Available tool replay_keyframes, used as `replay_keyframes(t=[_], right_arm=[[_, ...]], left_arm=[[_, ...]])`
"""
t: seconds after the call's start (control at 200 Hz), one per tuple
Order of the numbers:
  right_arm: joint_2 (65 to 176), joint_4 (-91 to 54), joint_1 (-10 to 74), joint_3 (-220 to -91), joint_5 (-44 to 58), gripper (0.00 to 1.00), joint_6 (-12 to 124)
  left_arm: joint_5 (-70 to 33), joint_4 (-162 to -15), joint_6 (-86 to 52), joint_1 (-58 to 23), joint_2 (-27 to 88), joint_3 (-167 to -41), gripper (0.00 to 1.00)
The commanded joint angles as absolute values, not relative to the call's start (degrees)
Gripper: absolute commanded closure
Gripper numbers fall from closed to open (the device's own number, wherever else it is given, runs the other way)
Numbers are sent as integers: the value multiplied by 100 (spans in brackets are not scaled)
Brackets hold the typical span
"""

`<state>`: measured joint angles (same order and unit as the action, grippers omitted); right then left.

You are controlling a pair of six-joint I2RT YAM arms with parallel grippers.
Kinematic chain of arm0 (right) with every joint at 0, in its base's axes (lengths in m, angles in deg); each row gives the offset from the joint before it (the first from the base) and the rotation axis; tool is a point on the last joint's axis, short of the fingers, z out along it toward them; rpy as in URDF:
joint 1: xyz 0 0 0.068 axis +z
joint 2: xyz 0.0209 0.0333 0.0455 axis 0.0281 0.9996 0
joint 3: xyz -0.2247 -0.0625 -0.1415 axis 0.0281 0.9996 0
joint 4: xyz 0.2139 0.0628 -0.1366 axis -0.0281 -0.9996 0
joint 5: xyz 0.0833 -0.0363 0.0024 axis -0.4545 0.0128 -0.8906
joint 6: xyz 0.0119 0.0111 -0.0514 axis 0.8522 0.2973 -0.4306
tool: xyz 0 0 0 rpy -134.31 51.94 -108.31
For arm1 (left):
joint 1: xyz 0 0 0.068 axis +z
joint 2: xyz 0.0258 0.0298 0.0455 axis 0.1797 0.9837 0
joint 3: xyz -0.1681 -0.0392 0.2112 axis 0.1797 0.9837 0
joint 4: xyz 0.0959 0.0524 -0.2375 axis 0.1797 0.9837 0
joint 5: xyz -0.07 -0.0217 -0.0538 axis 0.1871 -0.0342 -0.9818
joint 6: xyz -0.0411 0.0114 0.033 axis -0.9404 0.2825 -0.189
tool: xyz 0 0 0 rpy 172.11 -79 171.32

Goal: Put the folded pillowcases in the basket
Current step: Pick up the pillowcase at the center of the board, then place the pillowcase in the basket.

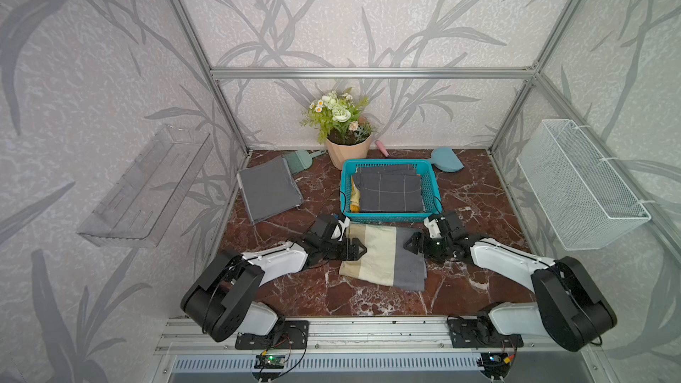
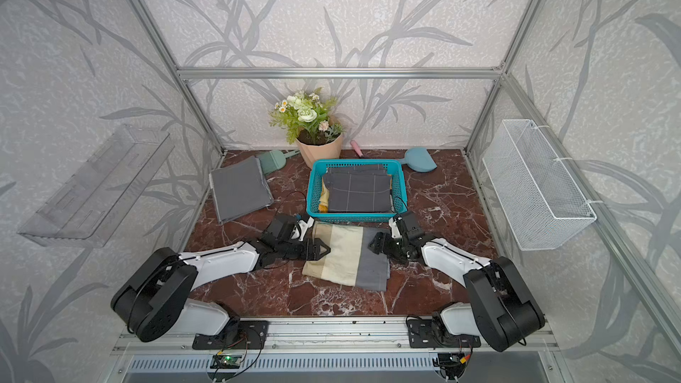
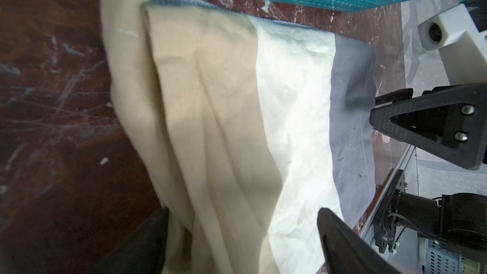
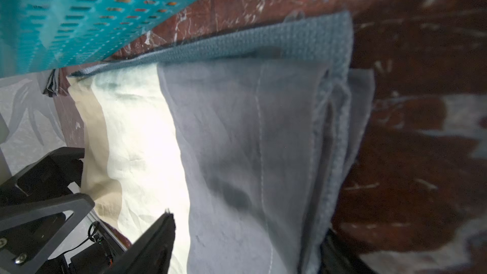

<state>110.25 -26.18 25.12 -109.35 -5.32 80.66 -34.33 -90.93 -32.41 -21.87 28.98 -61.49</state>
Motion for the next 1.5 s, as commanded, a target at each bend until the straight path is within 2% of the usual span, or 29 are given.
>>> replay_keyframes(t=[0.0,0.11,0.18,0.335,0.37,0.615,0.87,1.08,1.285,1.495], right_arm=[[11238,-2888,2646,-10603,-421,25,8196],[11199,-2804,2705,-10451,-406,41,8220],[11191,-2807,2757,-10388,-324,54,8218],[11197,-2870,2851,-10339,-185,95,8221],[11203,-2889,2864,-10348,-167,100,8220],[10809,-3414,3048,-10659,16,100,8224],[9458,-5069,3211,-11622,369,100,7981],[8620,-5670,3211,-12292,463,100,7985],[8664,-6073,3211,-13379,627,100,7668],[9413,-6228,3007,-14527,961,100,6936]], left_arm=[[-3334,-9181,-3285,-2255,2955,-6047,21],[-3284,-9138,-3273,-2282,2946,-6049,37],[-3245,-9096,-3256,-2284,2936,-6056,53],[-3175,-9014,-3213,-2310,2942,-6074,92],[-3174,-8998,-3213,-2314,2936,-6081,100],[-3168,-8815,-3186,-2422,2648,-6163,100],[-3202,-8292,-3223,-2741,2035,-6838,100],[-3264,-7906,-3219,-2999,1637,-7523,100],[-3095,-7632,-3193,-3075,1433,-8476,100],[-2673,-7766,-2848,-3062,1784,-9357,100]])
